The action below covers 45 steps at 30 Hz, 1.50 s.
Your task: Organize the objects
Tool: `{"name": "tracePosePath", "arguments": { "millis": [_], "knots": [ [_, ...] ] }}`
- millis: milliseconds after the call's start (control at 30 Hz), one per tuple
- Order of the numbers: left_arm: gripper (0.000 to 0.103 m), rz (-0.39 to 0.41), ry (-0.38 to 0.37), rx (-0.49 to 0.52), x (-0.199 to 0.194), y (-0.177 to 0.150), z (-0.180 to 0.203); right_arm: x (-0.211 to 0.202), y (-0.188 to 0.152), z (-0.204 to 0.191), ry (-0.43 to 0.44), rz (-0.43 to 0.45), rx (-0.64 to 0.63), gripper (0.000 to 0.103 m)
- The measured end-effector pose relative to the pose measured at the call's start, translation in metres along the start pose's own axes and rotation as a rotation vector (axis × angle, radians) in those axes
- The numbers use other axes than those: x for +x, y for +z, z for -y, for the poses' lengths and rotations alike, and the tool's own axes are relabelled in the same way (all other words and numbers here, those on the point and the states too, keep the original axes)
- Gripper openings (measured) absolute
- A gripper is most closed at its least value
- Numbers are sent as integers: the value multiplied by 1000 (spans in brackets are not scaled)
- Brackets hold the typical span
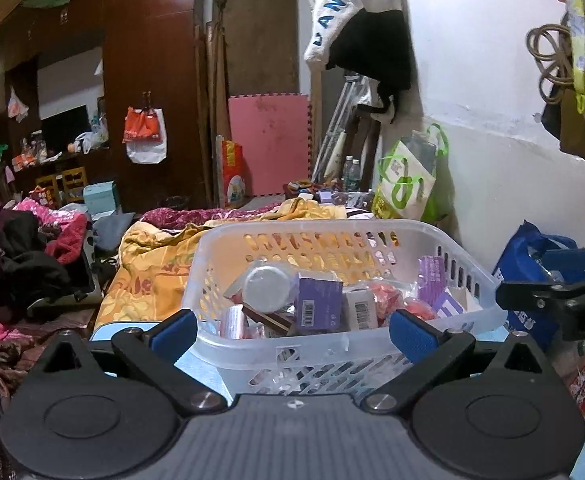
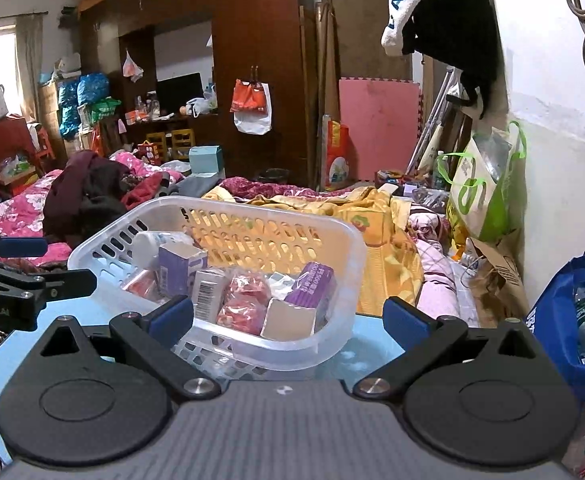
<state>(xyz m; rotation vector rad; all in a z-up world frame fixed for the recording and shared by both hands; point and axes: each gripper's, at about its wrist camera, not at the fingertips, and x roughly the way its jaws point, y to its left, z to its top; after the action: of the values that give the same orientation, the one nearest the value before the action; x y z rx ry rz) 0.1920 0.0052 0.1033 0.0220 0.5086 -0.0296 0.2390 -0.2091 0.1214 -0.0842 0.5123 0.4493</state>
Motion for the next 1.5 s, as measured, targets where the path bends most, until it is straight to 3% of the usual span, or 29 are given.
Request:
{"name": "tracePosePath", "arguments": {
  "millis": [1500],
  "knots": [
    [103,0,0,-12,3,-4,2,-4,-1,2,-26,21,-35,103]
  ]
}}
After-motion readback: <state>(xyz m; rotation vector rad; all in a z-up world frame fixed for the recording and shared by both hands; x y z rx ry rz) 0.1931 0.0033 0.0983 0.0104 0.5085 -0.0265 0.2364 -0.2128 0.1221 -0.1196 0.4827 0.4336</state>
